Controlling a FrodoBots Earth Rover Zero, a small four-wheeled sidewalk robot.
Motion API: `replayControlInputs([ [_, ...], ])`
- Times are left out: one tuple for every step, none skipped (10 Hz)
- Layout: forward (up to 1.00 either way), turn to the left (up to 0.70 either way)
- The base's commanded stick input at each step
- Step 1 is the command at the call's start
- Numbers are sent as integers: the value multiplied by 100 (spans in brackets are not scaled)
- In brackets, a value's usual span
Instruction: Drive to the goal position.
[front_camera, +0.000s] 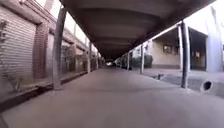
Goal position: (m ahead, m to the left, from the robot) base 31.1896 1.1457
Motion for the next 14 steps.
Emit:
replayControlInputs([
  [70,0],
  [70,0],
  [70,0],
  [70,0],
  [70,0],
  [70,0],
  [70,0],
  [70,0],
  [70,0],
  [70,0],
  [70,0],
  [70,0],
  [70,0],
  [70,0],
])
